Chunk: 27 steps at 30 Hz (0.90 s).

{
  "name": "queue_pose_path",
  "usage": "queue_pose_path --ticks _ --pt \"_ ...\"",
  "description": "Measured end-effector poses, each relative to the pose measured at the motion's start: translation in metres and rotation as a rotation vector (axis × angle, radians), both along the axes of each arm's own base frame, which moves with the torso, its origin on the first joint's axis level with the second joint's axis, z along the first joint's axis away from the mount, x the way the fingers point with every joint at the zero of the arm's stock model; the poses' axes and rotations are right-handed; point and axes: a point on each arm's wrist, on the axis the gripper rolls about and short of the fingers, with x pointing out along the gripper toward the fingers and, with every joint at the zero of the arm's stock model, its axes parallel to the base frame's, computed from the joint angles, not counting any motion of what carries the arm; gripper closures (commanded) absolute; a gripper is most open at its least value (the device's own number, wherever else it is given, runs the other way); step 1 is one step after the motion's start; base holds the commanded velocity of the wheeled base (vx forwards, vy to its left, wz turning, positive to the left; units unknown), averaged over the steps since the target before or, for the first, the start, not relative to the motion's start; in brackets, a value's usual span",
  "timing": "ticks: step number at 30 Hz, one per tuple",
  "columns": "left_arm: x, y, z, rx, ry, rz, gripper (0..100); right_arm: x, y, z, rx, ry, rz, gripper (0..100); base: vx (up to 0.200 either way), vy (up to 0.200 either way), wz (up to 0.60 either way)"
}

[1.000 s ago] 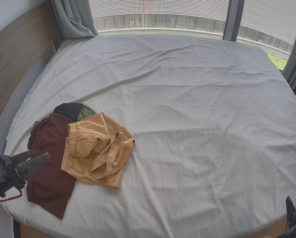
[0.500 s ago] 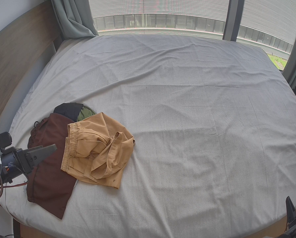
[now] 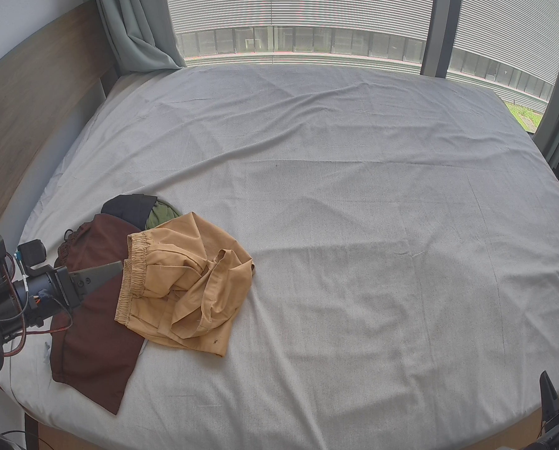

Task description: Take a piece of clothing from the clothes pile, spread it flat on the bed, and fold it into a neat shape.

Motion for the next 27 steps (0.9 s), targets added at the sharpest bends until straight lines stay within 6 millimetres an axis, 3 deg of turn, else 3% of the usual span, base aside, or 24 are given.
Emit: queue_pose_path --ticks 11,27 --pt "0.037 0.004 -0.017 -0.001 0.005 -0.004 0 0.000 0.000 0.000 0.000 0.000 0.000 0 0.000 0.000 0.00" --pt "0.073 0.008 -0.041 0.003 0.046 -0.006 0 0.000 0.000 0.000 0.000 -0.001 0.000 0 0.000 0.000 0.00"
